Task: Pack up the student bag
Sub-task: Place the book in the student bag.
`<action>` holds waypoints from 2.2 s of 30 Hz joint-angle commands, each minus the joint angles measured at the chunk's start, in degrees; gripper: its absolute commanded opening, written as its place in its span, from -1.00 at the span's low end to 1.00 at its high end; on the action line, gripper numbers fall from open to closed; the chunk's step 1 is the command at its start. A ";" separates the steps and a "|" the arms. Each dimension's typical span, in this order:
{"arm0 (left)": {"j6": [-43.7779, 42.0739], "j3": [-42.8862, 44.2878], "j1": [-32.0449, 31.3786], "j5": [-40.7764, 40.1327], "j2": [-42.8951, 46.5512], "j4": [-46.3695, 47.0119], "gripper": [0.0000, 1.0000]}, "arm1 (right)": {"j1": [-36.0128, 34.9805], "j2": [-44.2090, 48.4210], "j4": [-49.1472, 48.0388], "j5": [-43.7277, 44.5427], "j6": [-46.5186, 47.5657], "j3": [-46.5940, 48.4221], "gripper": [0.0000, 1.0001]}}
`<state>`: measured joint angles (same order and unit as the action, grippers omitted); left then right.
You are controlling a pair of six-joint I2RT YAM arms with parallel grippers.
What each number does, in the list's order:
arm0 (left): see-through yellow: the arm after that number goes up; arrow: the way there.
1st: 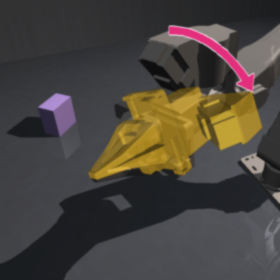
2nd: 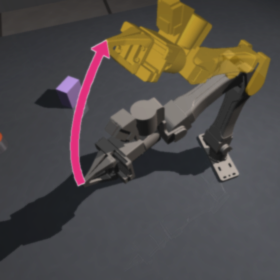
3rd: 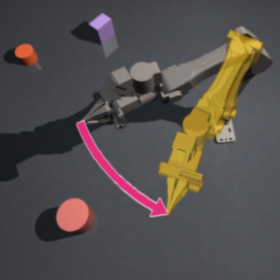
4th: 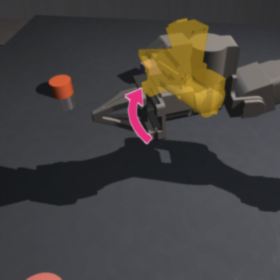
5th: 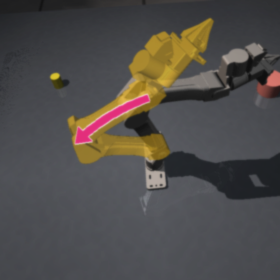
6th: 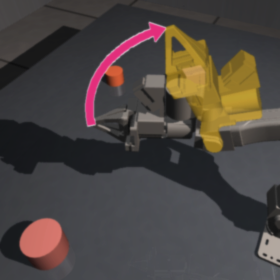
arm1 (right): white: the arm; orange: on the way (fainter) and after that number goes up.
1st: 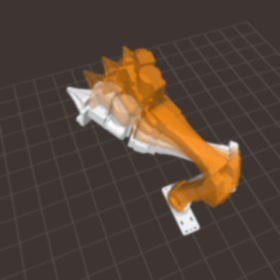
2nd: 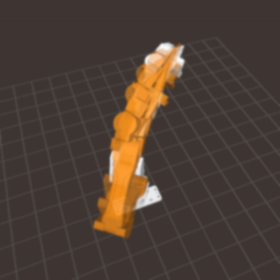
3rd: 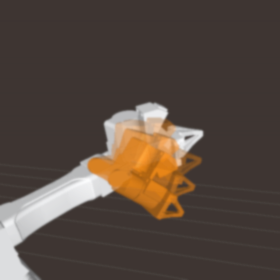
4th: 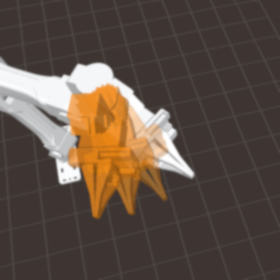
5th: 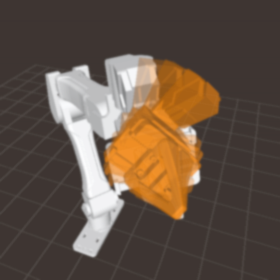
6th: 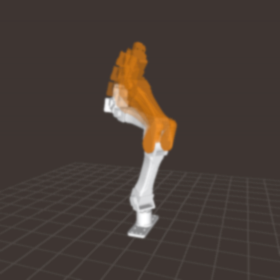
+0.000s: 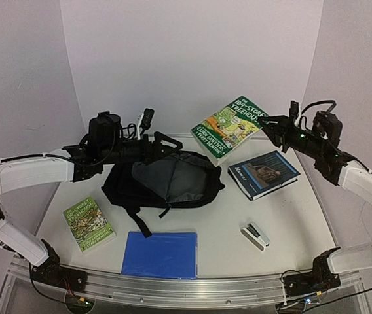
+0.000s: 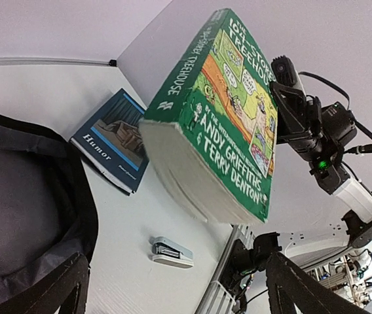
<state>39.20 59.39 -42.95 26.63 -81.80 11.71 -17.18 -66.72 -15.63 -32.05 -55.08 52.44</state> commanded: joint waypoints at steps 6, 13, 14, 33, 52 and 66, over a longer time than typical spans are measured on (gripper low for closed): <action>1.51 3.38 -3.01 0.11 -3.38 12.16 0.99 | -10.68 -5.27 -13.34 -0.74 -3.99 8.12 -1.00; 2.65 2.30 -3.19 -0.53 -3.33 15.11 0.89 | -13.01 -6.93 -14.69 -0.76 -3.90 8.39 -1.00; 2.88 2.01 -3.19 -0.61 -3.12 15.63 0.80 | -13.03 -6.90 -14.69 -0.62 -3.87 8.22 -1.00; -3.09 0.71 -3.19 4.74 2.76 5.19 -1.00 | -12.57 -7.73 0.85 9.81 17.58 5.39 0.90; -13.57 6.90 -3.17 20.38 8.17 -14.10 -1.00 | -13.93 -11.58 10.45 -31.84 32.78 9.19 0.97; -11.08 8.96 -3.10 21.36 5.12 -10.43 -1.00 | -16.22 -8.63 6.67 -34.85 29.48 8.34 -0.58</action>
<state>27.66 63.77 -45.98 47.42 -76.39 -5.28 -33.12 -78.55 -5.97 -66.03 -24.78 59.61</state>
